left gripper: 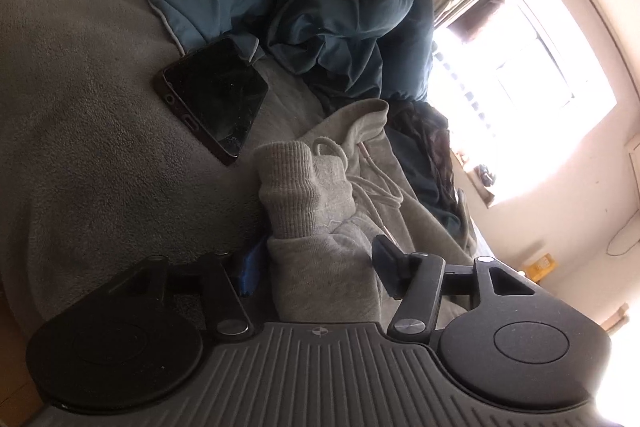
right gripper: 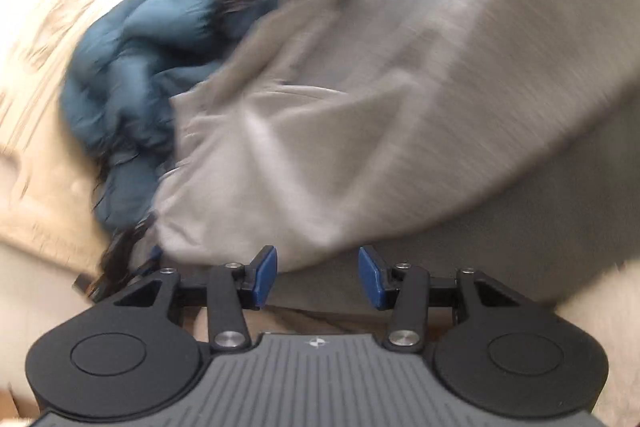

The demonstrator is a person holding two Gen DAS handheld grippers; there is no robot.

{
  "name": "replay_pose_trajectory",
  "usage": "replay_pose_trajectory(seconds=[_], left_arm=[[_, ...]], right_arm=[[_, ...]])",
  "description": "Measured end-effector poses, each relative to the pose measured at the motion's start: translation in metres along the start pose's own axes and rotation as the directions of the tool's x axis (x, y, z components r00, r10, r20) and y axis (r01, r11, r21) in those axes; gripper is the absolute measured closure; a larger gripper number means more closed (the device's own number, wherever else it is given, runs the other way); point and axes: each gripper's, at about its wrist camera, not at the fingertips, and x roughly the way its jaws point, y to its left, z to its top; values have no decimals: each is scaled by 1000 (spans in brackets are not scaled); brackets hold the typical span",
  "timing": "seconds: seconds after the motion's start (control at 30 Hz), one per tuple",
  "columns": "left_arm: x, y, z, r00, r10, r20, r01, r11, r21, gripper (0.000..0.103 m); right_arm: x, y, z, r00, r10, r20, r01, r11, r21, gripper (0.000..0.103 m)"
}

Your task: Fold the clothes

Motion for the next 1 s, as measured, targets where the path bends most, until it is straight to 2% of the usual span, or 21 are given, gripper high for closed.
replay_pose_trajectory(seconds=[0.1, 0.17, 0.23, 0.33, 0.43, 0.57, 0.73, 0.83, 0.93, 1.0], left_arm=[[3, -4, -5, 999, 26, 38, -26, 1000, 10, 48], [1, -7, -8, 997, 44, 70, -45, 999, 21, 60], [0, -8, -14, 993, 53, 103, -56, 998, 26, 63], [-2, -9, -24, 986, 67, 154, -73, 997, 34, 63], [-4, -11, -33, 975, 74, 208, -89, 994, 61, 64], [-6, -13, -46, 960, 78, 270, -111, 988, 110, 71], [-7, -9, -50, 955, 47, 292, -86, 989, 120, 77], [-8, -5, -49, 958, 27, 286, -61, 992, 113, 79], [-8, -5, -49, 958, 11, 287, -46, 992, 114, 80], [-10, -5, -51, 956, -3, 295, -35, 992, 122, 83]], right_arm=[[11, 66, 30, 994, 101, 37, -91, 975, -204, 52], [33, 115, 50, 988, 149, 40, -129, 940, -314, 50], [74, 165, 72, 985, 173, 27, -145, 892, -427, 50], [158, 218, 96, 987, 159, -29, -149, 824, -546, 50], [250, 261, 117, 993, 95, -68, -117, 799, -590, 50], [360, 291, 136, 992, -43, -115, -32, 814, -580, 51], [435, 281, 149, 966, -230, -117, 141, 850, -507, 52], [441, 261, 155, 971, -187, -149, 106, 896, -431, 53], [434, 252, 154, 980, -128, -149, 48, 891, -451, 61], [427, 251, 153, 983, -108, -147, 31, 894, -448, 74]])
